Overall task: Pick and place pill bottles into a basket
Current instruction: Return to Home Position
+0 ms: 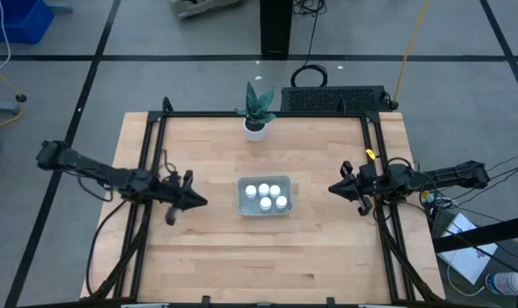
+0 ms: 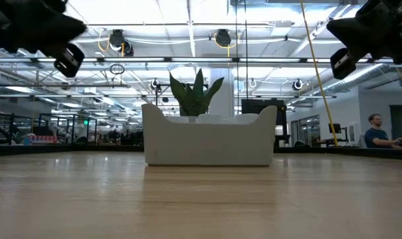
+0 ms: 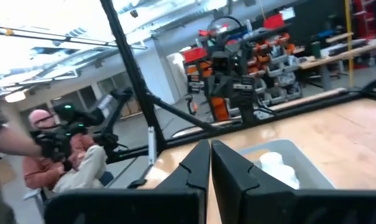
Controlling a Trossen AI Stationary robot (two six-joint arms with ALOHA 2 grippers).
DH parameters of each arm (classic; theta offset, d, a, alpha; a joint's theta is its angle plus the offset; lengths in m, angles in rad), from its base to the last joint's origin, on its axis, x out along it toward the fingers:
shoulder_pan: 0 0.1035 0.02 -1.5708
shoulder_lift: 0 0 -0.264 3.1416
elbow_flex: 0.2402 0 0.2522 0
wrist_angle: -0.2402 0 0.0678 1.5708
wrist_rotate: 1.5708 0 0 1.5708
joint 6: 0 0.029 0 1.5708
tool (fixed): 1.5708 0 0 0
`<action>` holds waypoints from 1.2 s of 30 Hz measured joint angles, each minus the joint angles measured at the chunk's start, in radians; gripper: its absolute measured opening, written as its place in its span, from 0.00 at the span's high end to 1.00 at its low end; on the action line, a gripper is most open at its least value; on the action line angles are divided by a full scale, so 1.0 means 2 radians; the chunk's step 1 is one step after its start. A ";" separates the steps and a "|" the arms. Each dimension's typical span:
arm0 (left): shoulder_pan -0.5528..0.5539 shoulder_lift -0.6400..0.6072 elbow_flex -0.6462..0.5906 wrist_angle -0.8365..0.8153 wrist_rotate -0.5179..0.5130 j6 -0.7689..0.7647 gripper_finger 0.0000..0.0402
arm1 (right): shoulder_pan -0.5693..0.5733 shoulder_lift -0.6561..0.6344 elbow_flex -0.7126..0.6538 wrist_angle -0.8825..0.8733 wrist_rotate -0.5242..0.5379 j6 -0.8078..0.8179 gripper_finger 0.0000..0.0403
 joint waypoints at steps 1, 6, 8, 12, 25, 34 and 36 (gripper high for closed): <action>0.000 -0.017 -0.005 -0.004 0.010 0.005 0.92 | 0.000 -0.003 0.000 -0.001 -0.005 0.001 0.98; 0.000 -0.090 -0.008 -0.045 0.025 0.069 0.92 | -0.004 -0.033 0.000 -0.007 0.007 -0.009 0.98; 0.000 -0.118 -0.008 -0.062 0.010 0.089 0.92 | -0.008 -0.055 0.004 -0.007 0.022 -0.029 0.98; 0.000 -0.176 -0.017 -0.090 0.007 0.109 0.92 | -0.017 -0.108 0.020 -0.110 0.035 -0.048 0.98; 0.000 -0.265 -0.057 -0.133 -0.030 0.115 0.92 | -0.024 -0.108 0.017 -0.176 0.033 -0.080 0.98; 0.000 -0.249 -0.057 -0.176 -0.045 0.109 0.92 | -0.024 -0.108 0.017 -0.147 0.034 -0.091 0.98; 0.000 -0.249 -0.057 -0.175 -0.045 0.109 0.92 | -0.024 -0.108 0.016 -0.148 0.034 -0.091 0.98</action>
